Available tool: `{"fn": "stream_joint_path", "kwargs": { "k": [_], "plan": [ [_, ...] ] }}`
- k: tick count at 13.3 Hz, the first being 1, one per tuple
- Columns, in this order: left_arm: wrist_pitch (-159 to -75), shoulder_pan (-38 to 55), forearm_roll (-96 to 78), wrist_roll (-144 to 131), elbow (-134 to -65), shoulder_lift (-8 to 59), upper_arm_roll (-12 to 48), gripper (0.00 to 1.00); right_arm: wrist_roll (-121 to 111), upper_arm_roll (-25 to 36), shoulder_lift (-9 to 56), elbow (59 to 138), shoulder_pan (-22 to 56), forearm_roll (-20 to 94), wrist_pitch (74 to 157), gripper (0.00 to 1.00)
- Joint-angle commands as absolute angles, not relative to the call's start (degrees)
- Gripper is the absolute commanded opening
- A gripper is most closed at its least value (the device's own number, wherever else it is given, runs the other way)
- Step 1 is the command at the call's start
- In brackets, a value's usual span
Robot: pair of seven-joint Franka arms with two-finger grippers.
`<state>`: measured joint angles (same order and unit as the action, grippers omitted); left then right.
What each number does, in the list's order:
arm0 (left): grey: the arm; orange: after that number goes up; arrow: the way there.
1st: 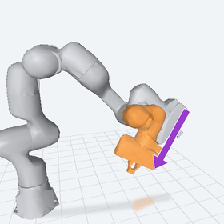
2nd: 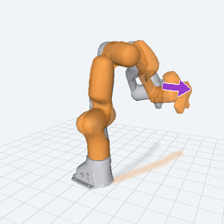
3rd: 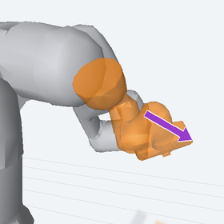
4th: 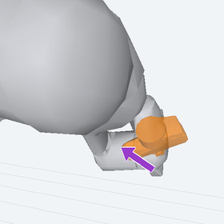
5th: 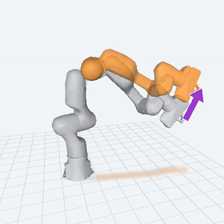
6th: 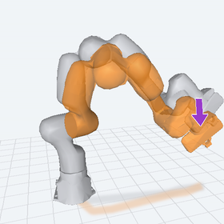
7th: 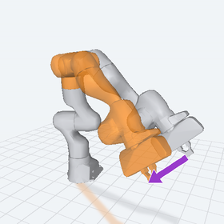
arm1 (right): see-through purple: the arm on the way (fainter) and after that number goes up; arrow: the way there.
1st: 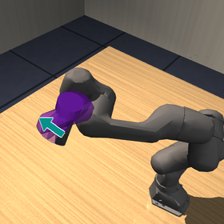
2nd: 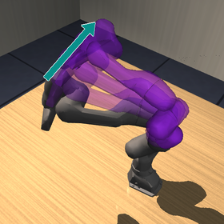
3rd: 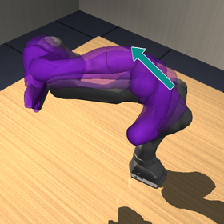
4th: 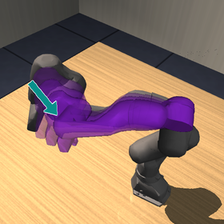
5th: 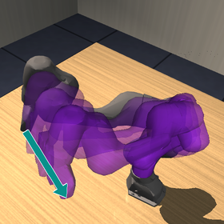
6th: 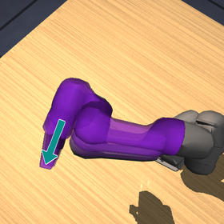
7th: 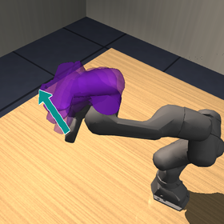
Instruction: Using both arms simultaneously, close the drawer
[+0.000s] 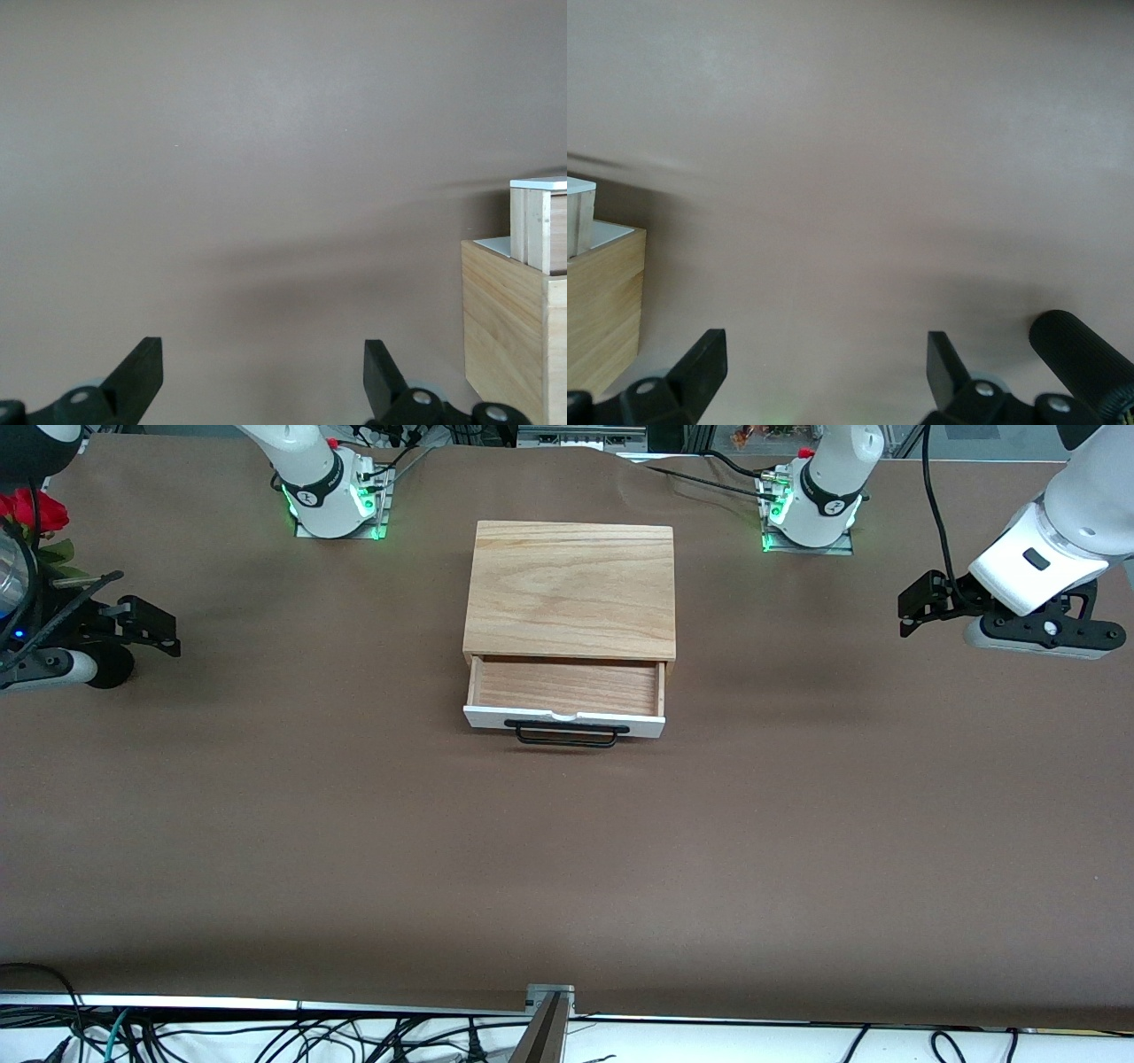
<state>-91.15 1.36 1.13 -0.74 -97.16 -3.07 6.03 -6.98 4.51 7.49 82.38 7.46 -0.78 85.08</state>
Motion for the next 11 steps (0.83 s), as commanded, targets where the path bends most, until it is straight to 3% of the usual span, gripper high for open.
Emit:
{"fn": "stream_joint_path", "kwargs": {
  "k": [1,11],
  "plan": [
    [-90.0,0.9,1.8,0.4,-95.5,-2.3,6.6,1.0,-6.2,4.5,7.4,82.2,7.3,-0.7,85.3,1.0],
    [-89.9,0.9,1.8,0.4,-95.5,-2.3,6.6,1.0,-7.3,4.3,9.0,82.0,10.1,-0.8,87.0,1.0]
  ]
}}
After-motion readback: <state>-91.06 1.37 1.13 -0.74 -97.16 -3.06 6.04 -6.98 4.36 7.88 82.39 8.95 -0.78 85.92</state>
